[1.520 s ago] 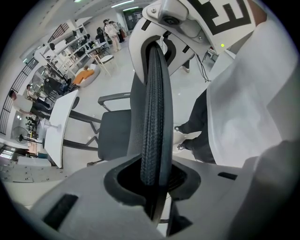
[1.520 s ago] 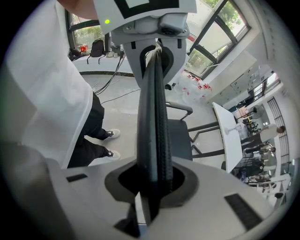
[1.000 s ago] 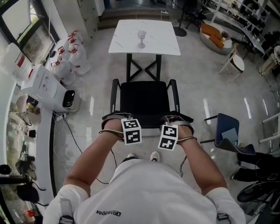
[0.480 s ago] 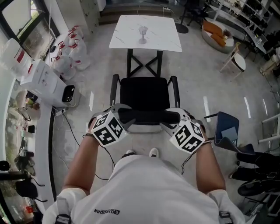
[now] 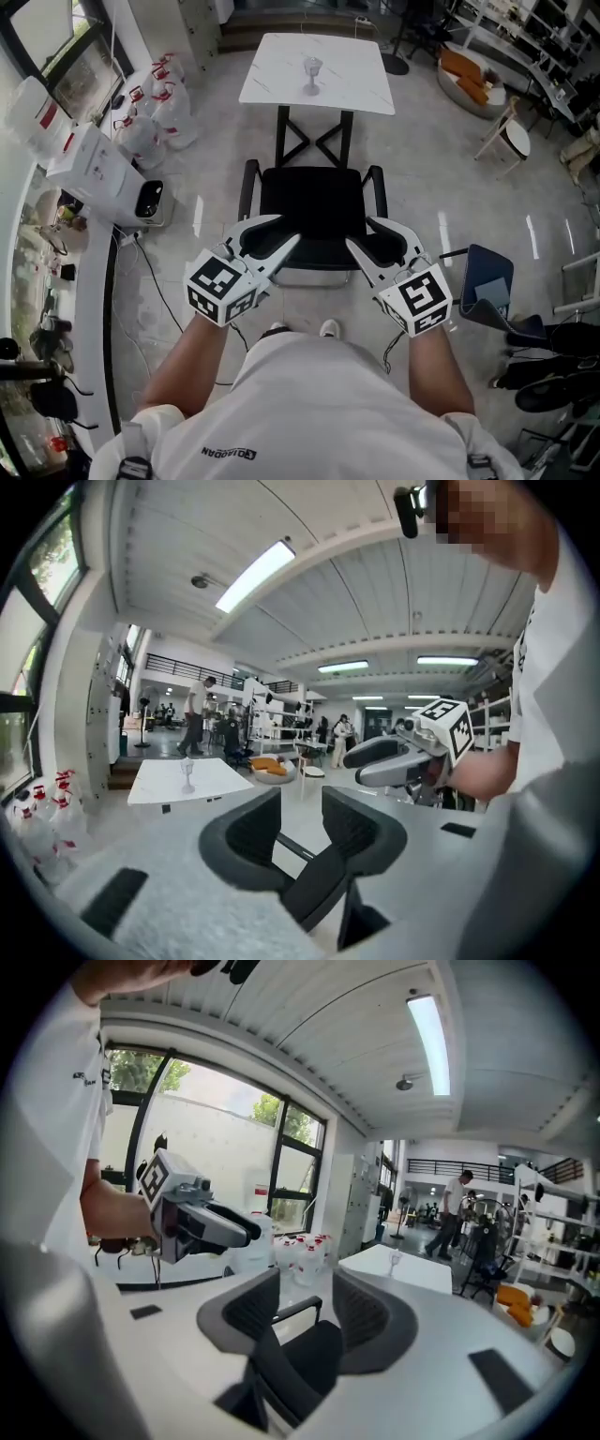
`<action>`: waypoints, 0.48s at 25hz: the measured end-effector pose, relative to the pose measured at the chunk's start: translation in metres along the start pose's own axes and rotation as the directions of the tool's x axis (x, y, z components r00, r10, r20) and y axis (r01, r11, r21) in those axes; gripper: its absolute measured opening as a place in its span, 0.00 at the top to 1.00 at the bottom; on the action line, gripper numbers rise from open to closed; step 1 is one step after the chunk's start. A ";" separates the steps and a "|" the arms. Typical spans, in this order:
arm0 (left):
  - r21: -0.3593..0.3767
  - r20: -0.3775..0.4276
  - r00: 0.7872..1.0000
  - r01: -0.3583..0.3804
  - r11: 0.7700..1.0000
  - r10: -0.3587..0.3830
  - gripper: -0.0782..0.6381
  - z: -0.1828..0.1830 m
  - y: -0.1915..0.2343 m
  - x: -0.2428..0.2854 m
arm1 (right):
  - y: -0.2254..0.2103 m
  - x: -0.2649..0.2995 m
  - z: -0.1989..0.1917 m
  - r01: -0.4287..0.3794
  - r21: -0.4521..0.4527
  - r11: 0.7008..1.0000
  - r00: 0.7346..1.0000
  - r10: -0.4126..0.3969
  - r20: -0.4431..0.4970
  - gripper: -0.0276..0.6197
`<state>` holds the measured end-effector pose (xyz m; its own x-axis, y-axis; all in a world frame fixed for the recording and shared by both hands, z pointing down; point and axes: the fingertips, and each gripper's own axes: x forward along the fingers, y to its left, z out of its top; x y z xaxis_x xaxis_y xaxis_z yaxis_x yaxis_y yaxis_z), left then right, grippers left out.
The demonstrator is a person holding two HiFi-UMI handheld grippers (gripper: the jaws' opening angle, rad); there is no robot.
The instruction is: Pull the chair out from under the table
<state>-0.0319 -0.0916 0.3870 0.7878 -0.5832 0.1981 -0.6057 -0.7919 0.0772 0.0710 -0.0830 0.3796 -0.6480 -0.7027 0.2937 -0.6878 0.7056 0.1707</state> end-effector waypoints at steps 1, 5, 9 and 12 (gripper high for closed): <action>-0.011 0.024 1.000 -0.015 1.000 0.016 0.69 0.003 0.001 -0.001 | 0.000 0.001 0.001 0.009 0.015 1.000 1.000 -0.009 0.011 0.68; 0.006 0.057 0.998 -0.030 1.000 0.030 0.70 0.011 -0.004 0.001 | -0.003 0.000 0.005 0.025 0.100 0.995 0.997 -0.032 0.068 0.71; 0.022 0.050 0.998 -0.024 0.999 0.023 0.73 0.013 -0.006 0.004 | -0.007 -0.001 0.009 0.030 0.174 0.984 0.993 -0.049 0.104 0.74; 0.029 0.057 0.998 -0.017 0.999 0.015 0.75 0.016 -0.009 0.004 | -0.008 -0.002 0.010 0.030 0.199 0.980 0.992 -0.053 0.115 0.77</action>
<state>-0.0211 -0.0894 0.3711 0.7838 -0.6043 0.1432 -0.6151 -0.7872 0.0452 0.0746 -0.0884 0.3685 -0.6439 -0.7452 0.1737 -0.7579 0.6523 -0.0112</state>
